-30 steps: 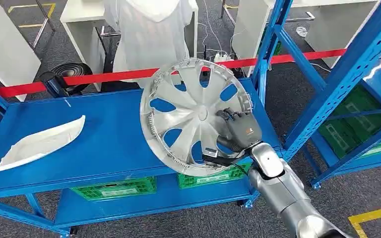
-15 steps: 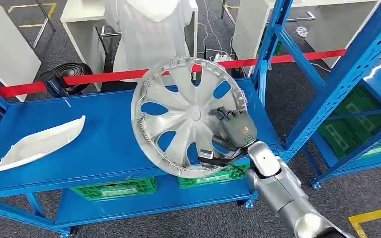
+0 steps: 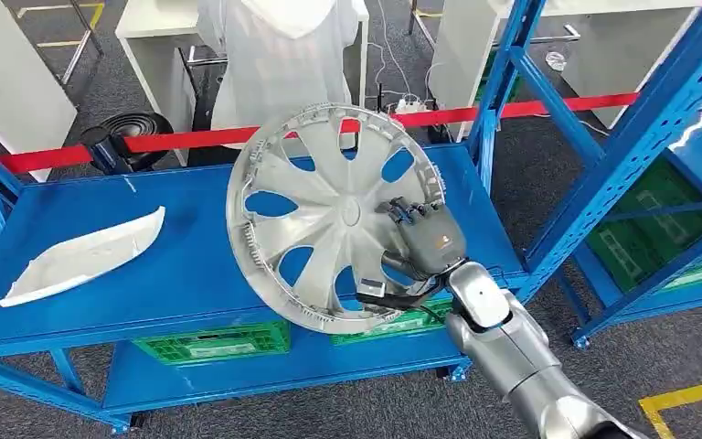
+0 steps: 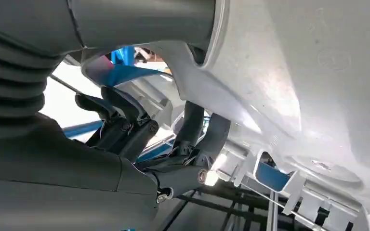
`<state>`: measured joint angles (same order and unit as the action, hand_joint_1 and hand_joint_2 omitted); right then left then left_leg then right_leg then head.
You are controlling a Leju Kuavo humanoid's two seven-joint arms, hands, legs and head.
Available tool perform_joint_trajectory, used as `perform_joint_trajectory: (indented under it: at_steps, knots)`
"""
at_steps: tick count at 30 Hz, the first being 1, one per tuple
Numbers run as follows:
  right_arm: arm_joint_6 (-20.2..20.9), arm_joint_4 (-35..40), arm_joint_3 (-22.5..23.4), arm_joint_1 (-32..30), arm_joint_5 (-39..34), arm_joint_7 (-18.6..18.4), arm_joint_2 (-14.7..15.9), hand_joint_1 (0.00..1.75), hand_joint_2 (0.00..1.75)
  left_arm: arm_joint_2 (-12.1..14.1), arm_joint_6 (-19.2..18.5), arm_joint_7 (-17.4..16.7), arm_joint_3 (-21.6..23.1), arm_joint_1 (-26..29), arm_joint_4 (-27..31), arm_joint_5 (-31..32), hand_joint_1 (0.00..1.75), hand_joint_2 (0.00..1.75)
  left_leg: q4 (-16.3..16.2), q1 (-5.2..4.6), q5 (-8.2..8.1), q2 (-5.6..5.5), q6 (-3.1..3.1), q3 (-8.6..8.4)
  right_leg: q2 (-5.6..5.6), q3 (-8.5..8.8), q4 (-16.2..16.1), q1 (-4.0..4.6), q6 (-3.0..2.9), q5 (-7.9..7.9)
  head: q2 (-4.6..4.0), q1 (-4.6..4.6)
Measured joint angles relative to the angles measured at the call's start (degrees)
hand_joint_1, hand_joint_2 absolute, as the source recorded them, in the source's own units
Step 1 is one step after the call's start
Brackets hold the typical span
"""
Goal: Take the parts from the cabinet and place them on the table.
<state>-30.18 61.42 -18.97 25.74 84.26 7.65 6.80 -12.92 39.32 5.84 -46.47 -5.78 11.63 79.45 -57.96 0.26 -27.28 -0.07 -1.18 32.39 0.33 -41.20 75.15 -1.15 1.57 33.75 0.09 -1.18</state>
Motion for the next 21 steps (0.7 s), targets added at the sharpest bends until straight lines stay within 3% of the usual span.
perform_joint_trajectory:
  at_steps: [2,3,4,5,6,9,10,12,13,14,15,16,18,19,20,21]
  knots:
    - [0.0,0.02,-0.15,0.01,-0.35,0.04,0.11,1.75,0.0,-0.02,-0.24,-0.5,-0.02,-0.02,-0.05,0.0,0.0,1.75,-0.92,0.26,-0.22,-0.05,0.42,0.6,-0.14,4.57,-8.52,-0.27,0.16,-4.55,0.0,0.0]
    - [0.0,0.02,-0.18,0.16,-0.44,0.09,0.11,1.75,0.0,-0.02,-0.24,-0.55,-0.04,-0.02,-0.07,0.0,0.0,1.75,-1.49,0.42,-0.41,-0.06,0.84,0.94,-0.27,7.24,-13.52,-0.47,0.29,-5.68,0.0,0.02]
    - [0.04,0.02,-0.24,0.28,-0.57,0.18,0.11,1.75,0.0,0.09,-0.24,-0.63,-0.13,-0.05,-0.07,-0.04,0.0,1.75,-1.7,0.28,-0.37,-0.11,1.41,1.48,-0.15,7.84,-14.35,-0.08,0.04,-3.98,0.0,0.0]
    - [0.02,0.02,-0.29,0.27,-0.72,0.33,0.09,1.75,0.0,0.13,-0.22,-0.77,-0.2,-0.08,-0.11,-0.13,0.0,1.75,-1.82,0.21,-0.31,-0.2,1.76,1.61,0.2,7.29,-13.78,0.18,-0.68,-5.42,0.0,0.02]
    - [0.07,0.02,-0.35,0.34,-0.85,0.66,0.05,1.75,0.0,0.13,-0.15,-0.92,-0.26,-0.05,-0.18,-0.22,0.0,1.75,-2.03,0.15,-0.14,-0.31,2.21,1.6,0.24,7.21,-14.4,0.16,-1.16,-4.94,0.0,0.02]
    - [0.17,-0.07,-0.66,0.96,-0.96,1.03,-0.17,1.75,0.0,0.22,-0.07,-1.0,-0.37,0.15,-0.26,-0.61,0.0,1.75,-2.06,0.33,0.19,-0.39,3.44,2.39,0.16,6.17,-14.51,0.12,-2.95,-5.87,0.0,0.04]
    - [0.17,-0.09,-0.74,1.22,-1.01,1.03,-0.39,1.75,0.0,0.22,0.0,-1.0,-0.37,0.28,-0.29,-0.68,0.0,1.75,-3.48,0.37,-1.86,-0.21,3.69,3.18,0.06,5.81,-14.62,0.13,-3.42,-6.28,0.0,0.11]
    - [0.17,-0.2,-0.77,1.66,-1.18,0.96,-0.55,1.75,0.0,0.22,0.02,-0.85,-0.42,0.31,-0.33,-0.68,0.0,1.75,-11.09,0.36,-7.57,-0.21,4.01,5.78,0.01,4.87,-14.63,0.24,-3.86,-7.05,0.0,0.22]
    - [0.17,-0.33,-0.77,1.71,-1.38,0.94,-0.57,1.75,0.0,0.22,0.02,-0.7,-0.44,0.31,-0.35,-0.63,0.0,1.75,-15.04,0.36,-9.65,-0.21,4.08,7.0,-0.1,4.36,-14.61,0.38,-3.98,-7.45,0.0,0.2]
    - [0.13,-0.57,-0.79,1.68,-1.51,0.92,-0.54,1.75,0.0,0.22,0.0,-0.48,-0.44,0.32,-0.4,-0.44,0.0,1.75,-18.02,0.33,-10.64,-0.2,4.03,7.58,-0.16,3.7,-14.57,0.56,-4.03,-7.93,0.0,0.2]
    - [0.09,-0.68,-0.79,1.58,-1.53,0.81,-0.54,1.75,0.0,0.22,-0.11,-0.48,-0.44,0.35,-0.42,-0.22,0.0,1.75,-18.14,0.32,-10.27,-0.2,3.89,7.07,-0.2,3.26,-14.57,0.65,-4.04,-8.29,0.0,0.22]
    - [0.0,-0.79,-0.81,1.43,-1.62,0.74,-0.52,1.75,0.0,0.22,-0.33,-0.5,-0.46,0.35,-0.44,-0.04,0.0,1.75,-15.94,0.27,-8.6,-0.2,3.6,5.21,-0.2,2.61,-14.56,0.79,-4.01,-8.83,0.0,0.2]
    - [-0.13,-0.81,-0.83,1.32,-1.84,0.74,-0.46,1.75,0.0,0.24,-0.44,-0.57,-0.46,0.22,-0.46,0.13,0.0,1.75,-6.81,-0.04,-4.87,-0.24,2.6,-0.96,-0.11,1.54,-14.57,0.99,-3.84,-9.86,0.0,0.2]
    - [-0.2,-0.81,-0.83,1.31,-1.92,0.74,-0.46,1.75,0.0,0.46,-0.53,-0.59,-0.48,0.04,-0.35,0.2,0.0,1.75,-2.25,-0.35,-5.34,-0.28,1.99,-3.99,-0.12,1.34,-14.55,0.91,-3.68,-10.29,0.0,0.18]
    - [-0.28,-0.81,-0.83,1.26,-2.01,0.7,-0.37,1.75,0.0,0.44,-0.61,-0.57,-0.48,-0.14,-0.4,0.22,0.0,1.75,-0.51,-0.66,-5.67,-0.05,2.1,-5.05,-0.1,1.13,-14.57,1.1,-3.26,-10.71,0.0,0.16]
    - [-0.28,-0.87,-0.83,1.2,-2.06,0.63,-0.33,1.75,0.0,0.44,-0.68,-0.59,-0.48,-0.2,-0.42,0.31,0.0,1.75,-0.88,-0.72,-4.72,-0.2,2.06,-4.3,-0.15,1.35,-14.96,0.92,-2.9,-11.25,0.0,0.15]
